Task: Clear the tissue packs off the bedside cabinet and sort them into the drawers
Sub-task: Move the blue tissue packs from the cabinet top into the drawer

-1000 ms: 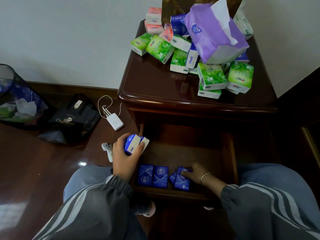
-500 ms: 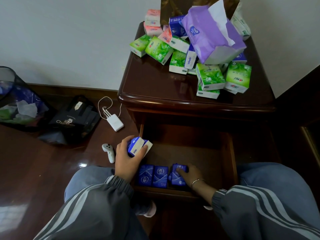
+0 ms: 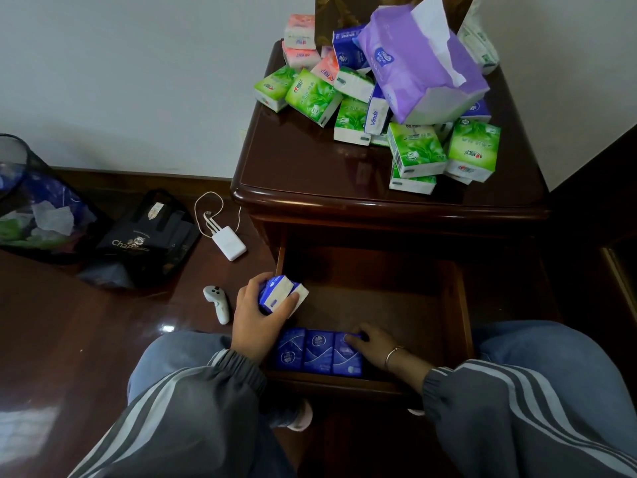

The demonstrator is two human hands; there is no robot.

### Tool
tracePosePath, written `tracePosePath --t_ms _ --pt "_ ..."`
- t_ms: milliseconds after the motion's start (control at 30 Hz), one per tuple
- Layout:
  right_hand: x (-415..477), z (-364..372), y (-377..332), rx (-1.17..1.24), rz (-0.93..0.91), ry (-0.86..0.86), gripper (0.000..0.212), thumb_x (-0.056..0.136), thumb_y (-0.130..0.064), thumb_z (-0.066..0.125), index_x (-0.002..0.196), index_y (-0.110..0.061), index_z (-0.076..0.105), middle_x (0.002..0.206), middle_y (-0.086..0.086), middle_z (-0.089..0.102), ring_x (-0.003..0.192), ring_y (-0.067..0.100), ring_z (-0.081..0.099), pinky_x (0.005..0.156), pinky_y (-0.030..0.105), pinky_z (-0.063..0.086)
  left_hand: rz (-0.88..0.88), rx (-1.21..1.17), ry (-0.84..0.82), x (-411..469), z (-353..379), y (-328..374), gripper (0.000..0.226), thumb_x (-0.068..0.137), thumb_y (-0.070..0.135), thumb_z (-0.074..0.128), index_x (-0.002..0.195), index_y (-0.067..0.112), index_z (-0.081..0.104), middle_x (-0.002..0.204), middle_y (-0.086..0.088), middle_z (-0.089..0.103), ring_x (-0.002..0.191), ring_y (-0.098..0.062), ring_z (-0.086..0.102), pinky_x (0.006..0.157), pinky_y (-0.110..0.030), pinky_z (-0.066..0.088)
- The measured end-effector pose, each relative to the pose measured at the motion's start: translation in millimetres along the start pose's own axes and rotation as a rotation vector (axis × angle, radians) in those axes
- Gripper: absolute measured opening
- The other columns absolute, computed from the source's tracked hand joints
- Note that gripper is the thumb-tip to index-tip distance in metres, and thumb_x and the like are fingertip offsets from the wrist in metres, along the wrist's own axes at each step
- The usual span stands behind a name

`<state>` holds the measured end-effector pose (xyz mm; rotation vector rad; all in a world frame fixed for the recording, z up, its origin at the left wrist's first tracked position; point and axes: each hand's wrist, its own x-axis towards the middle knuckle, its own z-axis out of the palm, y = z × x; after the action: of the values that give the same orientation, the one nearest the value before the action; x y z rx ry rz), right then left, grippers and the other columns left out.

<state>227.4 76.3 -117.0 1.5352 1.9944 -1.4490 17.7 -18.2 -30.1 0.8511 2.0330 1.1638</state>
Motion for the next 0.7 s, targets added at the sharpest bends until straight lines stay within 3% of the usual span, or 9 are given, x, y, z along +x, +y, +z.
tracePosePath --t_ms 67,133,200,267,367,433,533,633,700 --pt "-4.0 -8.1 -5.3 -0.08 0.024 -0.04 0.046 0.095 -0.047 0.041 0.115 -0.01 0.06 0.125 0.012 0.059 0.112 0.025 0.055 0.097 0.034 0.042 0.041 0.053 -0.022 -1.4 1.5 1.1 0.05 0.076 0.035 0.076 0.118 0.034 0.049 0.12 0.001 0.052 0.104 -0.005 0.055 0.092 -0.028 0.05" --pt "-11.6 -18.6 -20.1 -0.085 0.039 0.078 0.054 0.095 -0.053 0.033 0.121 -0.014 0.06 0.129 0.011 0.058 0.119 0.026 0.052 0.1 0.033 0.037 0.114 0.105 -0.061 -4.0 3.2 4.3 0.058 0.074 0.038 0.077 0.123 0.035 0.047 0.119 0.008 0.048 0.104 0.009 0.05 0.084 -0.008 0.043" --pt "-24.7 -33.3 -41.8 0.23 0.06 0.126 0.055 0.089 -0.062 0.037 0.119 -0.022 0.06 0.127 0.003 0.061 0.112 0.019 0.058 0.091 0.031 0.04 0.207 0.14 -0.141 -9.3 7.4 8.9 0.072 0.071 0.046 0.077 0.133 0.035 0.041 0.119 0.016 0.043 0.106 0.017 0.045 0.083 0.002 0.038" --pt "-39.2 -51.1 -61.9 0.559 0.033 -0.097 0.057 0.08 -0.071 0.042 0.114 -0.029 0.061 0.122 0.0 0.064 0.103 0.014 0.063 0.083 0.029 0.046 0.309 0.207 -0.247 -15.4 14.7 12.6 0.087 0.07 0.057 0.073 0.143 0.033 0.03 0.125 0.017 0.041 0.115 0.012 0.044 0.092 -0.001 0.036" --pt "-61.9 -69.8 -75.2 0.658 -0.026 -0.287 0.062 0.072 -0.065 0.059 0.118 -0.025 0.059 0.114 0.002 0.068 0.104 0.019 0.065 0.083 0.032 0.052 0.4 0.27 -0.343 -22.6 25.3 18.0 0.101 0.071 0.057 0.073 0.147 0.034 0.009 0.139 0.013 0.036 0.129 -0.001 0.039 0.107 -0.015 0.032" --pt "-71.0 -72.3 -72.4 0.644 -0.036 -0.267 0.048 0.075 -0.046 0.07 0.114 -0.021 0.06 0.106 0.002 0.07 0.098 0.017 0.065 0.084 0.033 0.052 0.458 0.292 -0.388 -28.2 30.2 22.3 0.105 0.073 0.055 0.072 0.145 0.038 -0.002 0.144 0.013 0.03 0.134 -0.001 0.033 0.111 -0.015 0.027" --pt "-77.5 -69.4 -60.1 0.635 -0.002 -0.302 0.03 0.081 -0.02 0.07 0.109 -0.019 0.061 0.097 0.001 0.07 0.089 0.013 0.066 0.079 0.029 0.055 0.601 0.349 -0.451 -37.7 39.5 23.8 0.104 0.077 0.05 0.068 0.145 0.036 -0.008 0.153 0.017 0.011 0.142 -0.002 0.017 0.116 -0.018 0.02" --pt "-77.2 -81.5 -46.9 0.653 0.028 -0.288 0.026 0.081 -0.013 0.069 0.105 -0.018 0.062 0.092 0.0 0.072 0.083 0.011 0.067 0.07 0.026 0.057 0.64 0.387 -0.499 -38.3 39.9 18.6 0.115 0.071 0.043 0.075 0.147 0.037 -0.01 0.158 0.018 -0.008 0.148 -0.005 0.003 0.119 -0.022 0.015" --pt "-72.5 -94.8 -32.7 0.656 0.098 -0.176 0.026 0.079 -0.013 0.07 0.104 -0.017 0.063 0.092 0.001 0.071 0.082 0.013 0.066 0.071 0.029 0.055 0.553 0.455 -0.382 -30.8 33.5 10.4 0.117 0.066 0.043 0.08 0.151 0.031 0.0 0.16 0.01 -0.004 0.147 -0.008 0.006 0.117 -0.024 0.016"
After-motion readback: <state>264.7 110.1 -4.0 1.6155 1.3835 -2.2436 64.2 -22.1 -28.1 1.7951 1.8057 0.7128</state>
